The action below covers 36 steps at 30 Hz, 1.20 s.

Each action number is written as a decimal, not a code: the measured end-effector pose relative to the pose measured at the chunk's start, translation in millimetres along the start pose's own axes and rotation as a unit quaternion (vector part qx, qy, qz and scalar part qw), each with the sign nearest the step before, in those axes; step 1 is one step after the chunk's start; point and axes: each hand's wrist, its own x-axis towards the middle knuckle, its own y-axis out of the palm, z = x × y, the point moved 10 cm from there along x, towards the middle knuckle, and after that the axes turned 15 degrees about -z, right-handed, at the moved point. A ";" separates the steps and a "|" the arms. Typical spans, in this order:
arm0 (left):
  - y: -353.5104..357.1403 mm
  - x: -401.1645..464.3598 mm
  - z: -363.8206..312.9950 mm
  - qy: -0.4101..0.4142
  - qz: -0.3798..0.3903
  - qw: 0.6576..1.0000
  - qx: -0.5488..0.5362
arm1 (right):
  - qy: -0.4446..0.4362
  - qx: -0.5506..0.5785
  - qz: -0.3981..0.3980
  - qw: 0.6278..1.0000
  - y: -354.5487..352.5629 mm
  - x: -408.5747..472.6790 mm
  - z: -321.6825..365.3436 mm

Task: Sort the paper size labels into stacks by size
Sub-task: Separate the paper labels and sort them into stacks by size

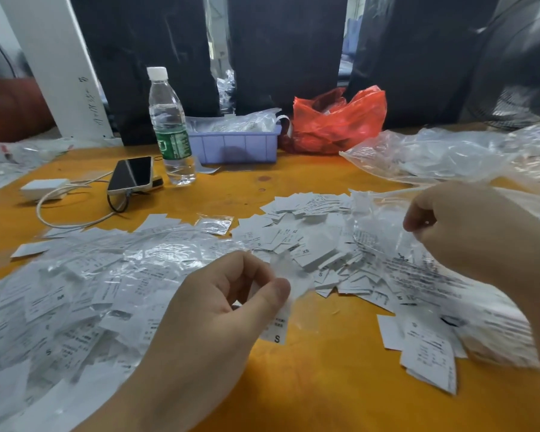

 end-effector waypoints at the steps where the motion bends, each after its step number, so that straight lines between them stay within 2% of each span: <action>1: 1.8 -0.9 -0.5 0.003 0.006 1.000 0.000 | 0.011 -0.006 0.008 1.000 -1.1 -0.3 -4.0; 9: 11.9 -3.3 1.5 -0.005 0.020 1.000 0.018 | 0.016 -0.017 0.032 0.999 -3.8 0.8 -10.5; 11: 13.6 -4.1 2.5 -0.008 0.021 1.000 0.017 | -0.012 -0.007 0.004 1.000 -8.3 0.9 -2.8; 13: 15.5 -5.0 2.9 -0.011 0.025 1.000 0.015 | -0.061 0.052 -0.034 0.996 -15.9 -3.4 15.7; 14: 16.6 -5.4 3.1 -0.012 0.028 0.999 0.012 | -0.079 0.116 -0.023 0.990 -15.6 -8.7 27.8; 17: 17.8 -5.6 3.8 -0.012 0.035 0.999 0.009 | -0.076 0.315 0.118 0.939 3.2 -36.9 69.1; 19: 18.1 -5.6 2.1 -0.008 0.036 0.999 -0.010 | -0.083 0.353 0.182 0.914 18.9 -54.3 86.1; 21: 18.4 -6.7 -1.6 0.005 0.036 0.999 -0.017 | -0.092 0.370 0.210 0.900 31.1 -67.0 97.3; 24: 14.1 -7.6 -7.9 0.038 0.021 0.999 0.022 | -0.095 0.381 0.212 0.895 37.5 -73.7 103.9; 28: 4.6 -4.1 -7.6 0.036 -0.004 0.999 0.032 | -0.091 0.425 0.219 0.873 36.7 -71.9 102.9; 36: 8.0 -1.7 11.3 -0.056 0.047 0.996 -0.051 | -0.041 0.542 0.182 0.819 31.9 -65.2 102.9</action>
